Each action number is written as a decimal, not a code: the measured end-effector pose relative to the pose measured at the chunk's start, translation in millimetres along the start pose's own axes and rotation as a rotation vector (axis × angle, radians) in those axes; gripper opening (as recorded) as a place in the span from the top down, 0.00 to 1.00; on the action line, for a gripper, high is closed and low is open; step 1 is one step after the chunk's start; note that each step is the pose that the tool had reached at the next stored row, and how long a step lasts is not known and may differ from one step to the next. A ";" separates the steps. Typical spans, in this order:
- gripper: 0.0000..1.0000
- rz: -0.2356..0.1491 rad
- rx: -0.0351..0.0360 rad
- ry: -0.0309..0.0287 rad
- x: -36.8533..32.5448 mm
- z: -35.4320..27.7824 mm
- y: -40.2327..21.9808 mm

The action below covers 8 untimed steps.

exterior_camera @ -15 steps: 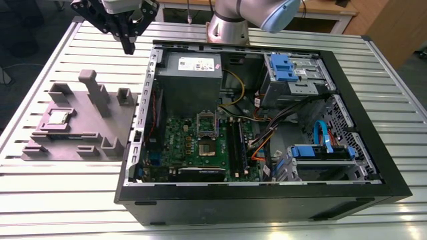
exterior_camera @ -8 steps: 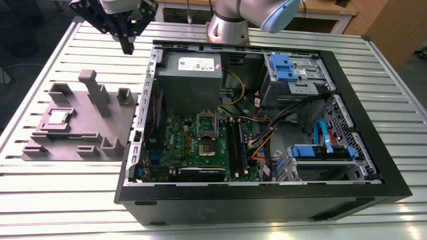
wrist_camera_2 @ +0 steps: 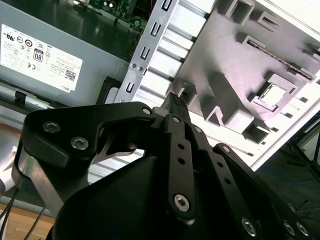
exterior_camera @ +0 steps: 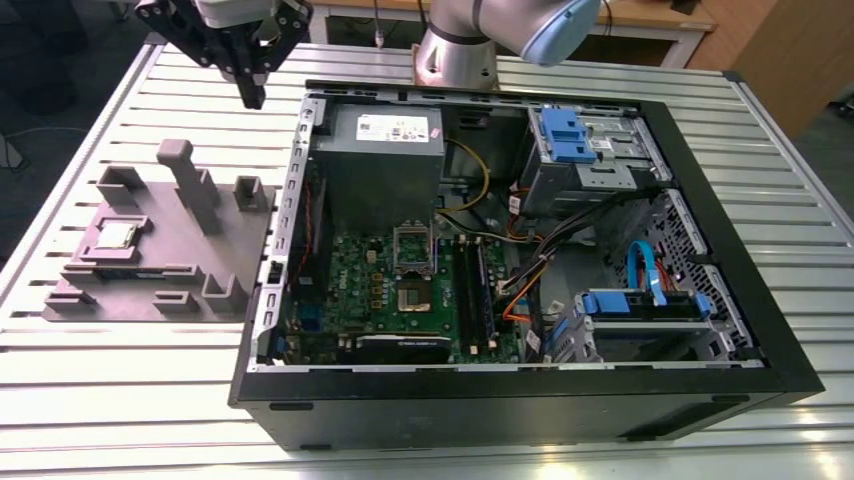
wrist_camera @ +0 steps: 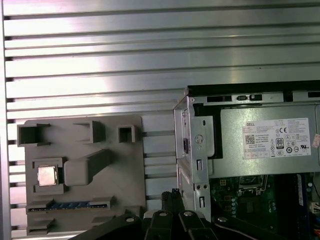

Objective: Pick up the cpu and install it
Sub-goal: 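Reach for the cpu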

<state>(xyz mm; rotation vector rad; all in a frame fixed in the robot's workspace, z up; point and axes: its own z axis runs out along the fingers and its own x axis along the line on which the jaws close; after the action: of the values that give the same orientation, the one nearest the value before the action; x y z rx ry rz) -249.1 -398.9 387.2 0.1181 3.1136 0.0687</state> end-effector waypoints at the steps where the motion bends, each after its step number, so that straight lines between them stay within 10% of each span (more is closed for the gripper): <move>1: 0.90 0.000 0.0000 0.0000 0.3 0.0 0.0; 8: 0.90 0.000 0.0000 0.0000 3.3 0.1 -0.3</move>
<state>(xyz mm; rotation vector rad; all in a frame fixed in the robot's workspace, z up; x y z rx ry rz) -252.4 -398.9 387.1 0.1181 3.1135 0.0687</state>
